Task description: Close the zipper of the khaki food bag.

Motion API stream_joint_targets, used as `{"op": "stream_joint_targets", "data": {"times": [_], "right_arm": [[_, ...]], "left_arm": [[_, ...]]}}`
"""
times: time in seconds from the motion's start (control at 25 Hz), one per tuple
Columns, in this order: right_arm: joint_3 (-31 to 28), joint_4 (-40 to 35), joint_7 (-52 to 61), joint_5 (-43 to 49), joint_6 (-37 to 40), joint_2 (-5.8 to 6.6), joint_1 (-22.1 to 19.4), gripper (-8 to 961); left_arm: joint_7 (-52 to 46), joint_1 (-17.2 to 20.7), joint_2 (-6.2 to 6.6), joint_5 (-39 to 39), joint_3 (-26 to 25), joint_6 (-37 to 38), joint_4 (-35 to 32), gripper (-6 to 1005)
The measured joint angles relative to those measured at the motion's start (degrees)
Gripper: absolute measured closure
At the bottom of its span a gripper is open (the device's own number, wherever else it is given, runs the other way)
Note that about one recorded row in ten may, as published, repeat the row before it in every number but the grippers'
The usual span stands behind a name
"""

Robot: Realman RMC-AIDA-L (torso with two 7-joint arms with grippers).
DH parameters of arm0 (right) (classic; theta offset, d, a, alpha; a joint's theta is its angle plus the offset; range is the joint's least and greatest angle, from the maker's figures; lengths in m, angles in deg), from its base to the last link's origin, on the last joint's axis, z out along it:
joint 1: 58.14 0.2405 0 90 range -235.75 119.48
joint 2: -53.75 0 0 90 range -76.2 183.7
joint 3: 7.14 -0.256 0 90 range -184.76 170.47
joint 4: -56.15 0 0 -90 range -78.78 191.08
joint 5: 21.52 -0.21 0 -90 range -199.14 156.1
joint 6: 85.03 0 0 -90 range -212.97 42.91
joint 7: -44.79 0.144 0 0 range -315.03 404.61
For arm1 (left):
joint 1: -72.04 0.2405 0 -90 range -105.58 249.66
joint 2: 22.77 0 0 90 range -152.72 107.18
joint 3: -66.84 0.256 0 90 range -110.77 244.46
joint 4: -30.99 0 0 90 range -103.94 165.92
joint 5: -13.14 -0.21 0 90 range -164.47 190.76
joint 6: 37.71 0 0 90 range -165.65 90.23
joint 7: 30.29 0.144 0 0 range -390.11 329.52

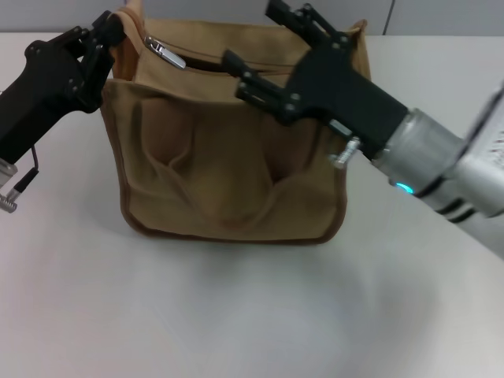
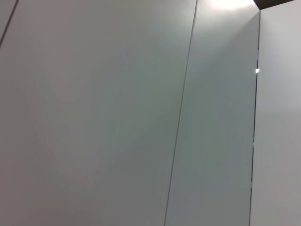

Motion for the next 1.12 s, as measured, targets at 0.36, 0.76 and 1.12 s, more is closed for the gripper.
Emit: {"op": "stream_joint_targets", "data": {"times": [0.36, 0.76, 1.12], "right_arm": [[-7.4, 14.9, -37.0, 0.4, -11.2, 0.0, 0.9, 136], [-13.1, 17.6, -44.8, 0.4, -16.2, 0.0, 0.8, 136], [-14.1, 18.5, -44.8, 5.0, -16.3, 0.0, 0.3, 136]], "left_arm": [[-0.7, -2.1, -0.09, 0.1, 0.2, 0.1, 0.7, 968], [-2.2, -3.9, -0.09, 0.2, 0.4, 2.8, 1.3, 967], [-1.8, -4.4, -0.09, 0.2, 0.5, 2.6, 2.3, 967]]}}
